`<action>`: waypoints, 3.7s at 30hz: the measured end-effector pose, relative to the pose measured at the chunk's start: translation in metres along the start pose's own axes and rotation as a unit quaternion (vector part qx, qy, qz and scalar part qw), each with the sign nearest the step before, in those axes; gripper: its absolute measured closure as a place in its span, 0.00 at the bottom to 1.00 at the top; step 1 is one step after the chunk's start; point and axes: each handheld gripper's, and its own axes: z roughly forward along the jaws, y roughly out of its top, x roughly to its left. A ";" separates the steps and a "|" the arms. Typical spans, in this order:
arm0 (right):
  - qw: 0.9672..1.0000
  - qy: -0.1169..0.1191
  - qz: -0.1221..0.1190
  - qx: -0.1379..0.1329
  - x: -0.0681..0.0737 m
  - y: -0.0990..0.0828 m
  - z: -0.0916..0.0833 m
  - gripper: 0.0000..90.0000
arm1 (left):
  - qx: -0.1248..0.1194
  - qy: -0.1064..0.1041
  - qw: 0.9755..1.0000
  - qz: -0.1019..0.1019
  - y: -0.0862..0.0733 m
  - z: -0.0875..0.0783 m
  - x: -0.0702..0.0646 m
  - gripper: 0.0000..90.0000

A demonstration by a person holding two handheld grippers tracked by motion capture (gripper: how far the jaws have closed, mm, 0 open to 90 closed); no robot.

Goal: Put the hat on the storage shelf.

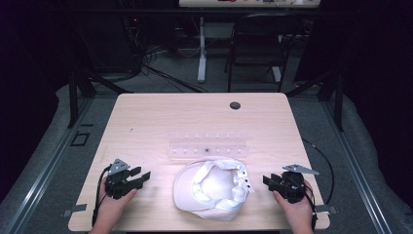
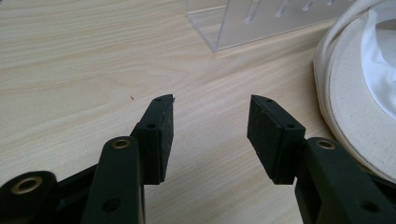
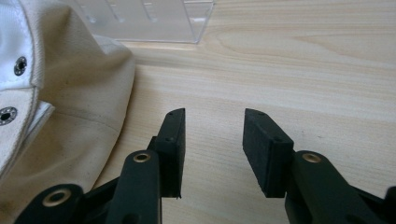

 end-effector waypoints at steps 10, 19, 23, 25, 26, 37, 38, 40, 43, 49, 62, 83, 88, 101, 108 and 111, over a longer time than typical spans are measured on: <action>1.000 0.005 0.008 0.016 0.001 -0.001 0.003 0.59 | 0.004 0.002 1.000 0.005 0.000 0.002 -0.002 0.55; 0.997 0.009 0.047 0.060 0.003 0.007 0.002 0.54 | 0.004 0.001 1.000 0.014 -0.002 -0.003 -0.006 0.55; 0.995 0.013 0.032 0.097 0.005 0.018 -0.001 0.51 | 0.007 -0.002 1.000 0.010 -0.002 -0.002 -0.006 0.55; 0.993 0.016 0.029 0.111 0.005 0.025 -0.004 0.50 | 0.009 -0.006 1.000 0.010 -0.002 0.000 -0.006 0.55; 0.993 0.016 0.029 0.111 0.005 0.025 -0.004 0.50 | 0.009 -0.006 1.000 0.010 -0.002 0.000 -0.006 0.55; 0.983 0.056 0.053 0.168 0.009 0.058 -0.020 0.49 | 0.014 -0.009 1.000 0.021 -0.001 0.003 -0.012 0.55; 0.983 0.056 0.053 0.168 0.009 0.058 -0.020 0.49 | 0.014 -0.009 1.000 0.021 -0.001 0.003 -0.012 0.55; 0.981 0.058 0.053 0.174 0.013 0.063 -0.022 0.49 | 0.014 -0.008 1.000 0.019 -0.001 0.003 -0.012 0.55; 0.979 0.063 0.057 0.184 0.020 0.072 -0.024 0.49 | 0.014 -0.007 1.000 0.022 -0.001 0.003 -0.012 0.55; 0.975 0.077 0.059 0.198 0.029 0.082 -0.026 0.49 | 0.014 -0.008 1.000 0.024 -0.001 0.003 -0.013 0.55; 0.959 0.125 0.066 0.245 0.050 0.094 -0.016 0.47 | 0.017 -0.010 0.999 0.026 -0.001 0.003 -0.013 0.55; 0.944 0.141 0.110 0.276 0.063 0.066 0.027 0.48 | 0.020 -0.011 0.999 0.027 -0.001 0.005 -0.015 0.55; 0.936 0.155 0.112 0.297 0.064 0.062 0.034 0.48 | 0.020 -0.011 0.999 0.029 -0.002 0.005 -0.015 0.55; 0.934 0.190 0.123 0.277 0.066 0.084 0.014 0.52 | 0.022 -0.010 0.999 0.028 -0.002 0.006 -0.015 0.55; 0.929 0.200 0.127 0.285 0.069 0.090 0.009 0.66 | 0.020 -0.008 0.999 0.027 -0.002 0.006 -0.016 0.55; 0.929 0.193 0.134 0.286 0.072 0.091 0.009 0.75 | 0.020 -0.008 0.999 0.025 -0.002 0.007 -0.016 0.55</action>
